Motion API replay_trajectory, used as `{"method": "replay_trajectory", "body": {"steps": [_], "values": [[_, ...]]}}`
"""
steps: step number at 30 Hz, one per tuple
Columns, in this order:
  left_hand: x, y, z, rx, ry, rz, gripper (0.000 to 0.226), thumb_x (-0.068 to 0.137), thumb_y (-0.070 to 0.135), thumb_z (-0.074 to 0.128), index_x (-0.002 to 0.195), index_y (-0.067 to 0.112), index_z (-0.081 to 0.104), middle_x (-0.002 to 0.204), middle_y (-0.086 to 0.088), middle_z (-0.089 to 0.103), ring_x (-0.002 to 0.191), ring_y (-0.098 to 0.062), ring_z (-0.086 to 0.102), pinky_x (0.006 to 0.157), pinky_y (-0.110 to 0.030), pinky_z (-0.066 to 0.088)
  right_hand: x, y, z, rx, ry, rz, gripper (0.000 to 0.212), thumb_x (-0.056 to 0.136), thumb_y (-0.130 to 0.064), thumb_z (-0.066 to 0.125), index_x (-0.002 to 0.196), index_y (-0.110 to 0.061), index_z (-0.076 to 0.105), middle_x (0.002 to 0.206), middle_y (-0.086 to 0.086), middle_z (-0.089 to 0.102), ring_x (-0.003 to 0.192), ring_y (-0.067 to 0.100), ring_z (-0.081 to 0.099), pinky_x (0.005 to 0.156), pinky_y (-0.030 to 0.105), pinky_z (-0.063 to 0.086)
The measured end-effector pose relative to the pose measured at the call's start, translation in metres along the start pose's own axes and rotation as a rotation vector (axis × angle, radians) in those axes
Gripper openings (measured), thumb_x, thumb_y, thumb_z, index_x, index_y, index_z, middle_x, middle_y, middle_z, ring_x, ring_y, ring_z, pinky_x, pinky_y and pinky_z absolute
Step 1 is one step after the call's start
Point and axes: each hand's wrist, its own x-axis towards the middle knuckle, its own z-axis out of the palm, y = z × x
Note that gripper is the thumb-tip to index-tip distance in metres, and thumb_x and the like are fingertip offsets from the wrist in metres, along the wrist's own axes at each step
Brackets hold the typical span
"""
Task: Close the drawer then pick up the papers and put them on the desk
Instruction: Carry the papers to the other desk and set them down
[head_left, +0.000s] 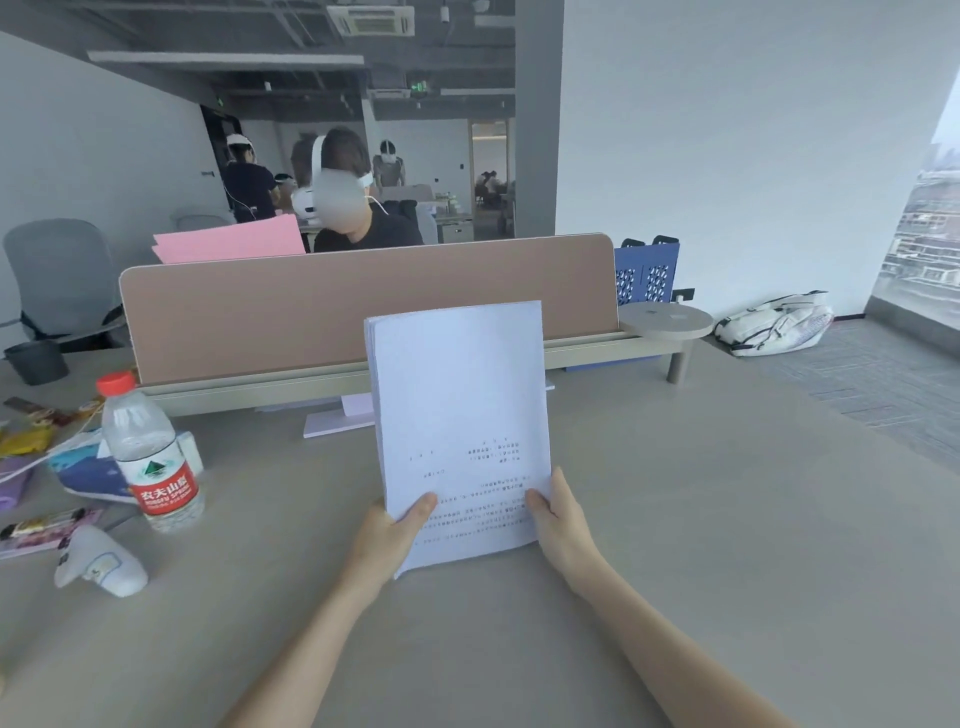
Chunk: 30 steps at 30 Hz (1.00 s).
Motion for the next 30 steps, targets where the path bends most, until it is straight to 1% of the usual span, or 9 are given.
{"method": "replay_trajectory", "body": {"steps": [3,7,10,12,17,21,24,27,30], "values": [[0.0,0.007,0.001,-0.067,-0.038,-0.015,0.014,0.094,0.035,0.063,0.095,0.024,0.071,0.093,0.012,0.074,0.093,-0.014,0.071,0.069,-0.026,0.052,0.001,-0.003,-0.009,0.046,-0.008,0.045,0.012,0.096,-0.012,0.045,0.103,-0.01,0.054,0.102,0.007,0.067,0.089,0.02,0.061,0.08,0.033,0.048],[-0.008,0.021,0.015,-0.244,-0.121,-0.086,0.021,0.098,0.04,0.054,0.101,0.027,0.07,0.098,0.012,0.076,0.092,-0.007,0.071,0.071,-0.027,0.056,0.001,-0.006,-0.027,0.101,0.02,0.085,0.013,0.092,-0.012,0.047,0.099,-0.006,0.055,0.088,0.003,0.058,0.08,0.019,0.054,0.073,0.033,0.044],[-0.009,0.026,0.03,-0.325,-0.15,-0.167,0.036,0.096,0.051,0.051,0.113,0.026,0.07,0.108,0.003,0.078,0.103,-0.019,0.072,0.09,-0.044,0.057,-0.001,-0.009,-0.044,0.118,0.045,0.081,0.014,0.095,-0.01,0.044,0.098,-0.006,0.057,0.086,-0.003,0.061,0.076,0.016,0.055,0.07,0.03,0.045],[-0.009,0.029,0.043,-0.35,-0.135,-0.195,0.04,0.094,0.056,0.051,0.114,0.027,0.069,0.11,0.002,0.077,0.104,-0.022,0.072,0.093,-0.047,0.056,-0.001,-0.007,-0.059,0.115,0.073,0.096,0.012,0.094,-0.012,0.044,0.089,-0.006,0.054,0.083,-0.002,0.059,0.074,0.018,0.053,0.068,0.032,0.042],[-0.012,0.042,0.09,-0.406,-0.099,-0.249,0.039,0.094,0.056,0.049,0.116,0.027,0.064,0.112,0.002,0.072,0.106,-0.026,0.068,0.089,-0.042,0.055,0.002,0.003,-0.109,0.104,0.142,0.169,0.017,0.086,-0.018,0.051,0.089,-0.003,0.058,0.082,0.0,0.058,0.073,0.019,0.053,0.069,0.032,0.04],[-0.015,0.051,0.133,-0.394,-0.103,-0.21,0.025,0.101,0.041,0.045,0.111,0.025,0.06,0.106,0.003,0.07,0.098,-0.024,0.067,0.085,-0.041,0.055,0.004,0.015,-0.149,0.057,0.186,0.202,0.02,0.092,-0.009,0.048,0.079,-0.017,0.061,0.079,-0.001,0.059,0.072,0.02,0.054,0.065,0.03,0.039],[-0.014,0.052,0.163,-0.308,-0.079,-0.125,0.021,0.098,0.024,0.045,0.095,0.009,0.061,0.088,-0.003,0.066,0.075,-0.023,0.061,0.064,-0.03,0.048,0.01,0.028,-0.178,0.001,0.203,0.232,0.019,0.093,-0.008,0.047,0.083,-0.013,0.063,0.081,0.001,0.058,0.072,0.02,0.052,0.065,0.03,0.037],[-0.011,0.057,0.191,-0.211,-0.048,-0.106,0.02,0.091,0.01,0.045,0.071,0.011,0.041,0.068,-0.004,0.047,0.054,-0.02,0.04,0.044,-0.018,0.03,0.017,0.038,-0.208,-0.059,0.242,0.275,0.017,0.093,-0.009,0.048,0.095,-0.005,0.065,0.083,0.005,0.058,0.075,0.023,0.052,0.066,0.03,0.038],[-0.007,0.061,0.215,-0.203,-0.113,-0.089,0.017,0.087,0.003,0.047,0.094,0.013,0.059,0.084,0.001,0.066,0.066,-0.017,0.062,0.046,-0.019,0.044,0.026,0.047,-0.234,-0.114,0.287,0.297,0.026,0.091,-0.008,0.049,0.108,-0.013,0.068,0.101,0.007,0.068,0.093,0.029,0.065,0.079,0.036,0.051]]}}
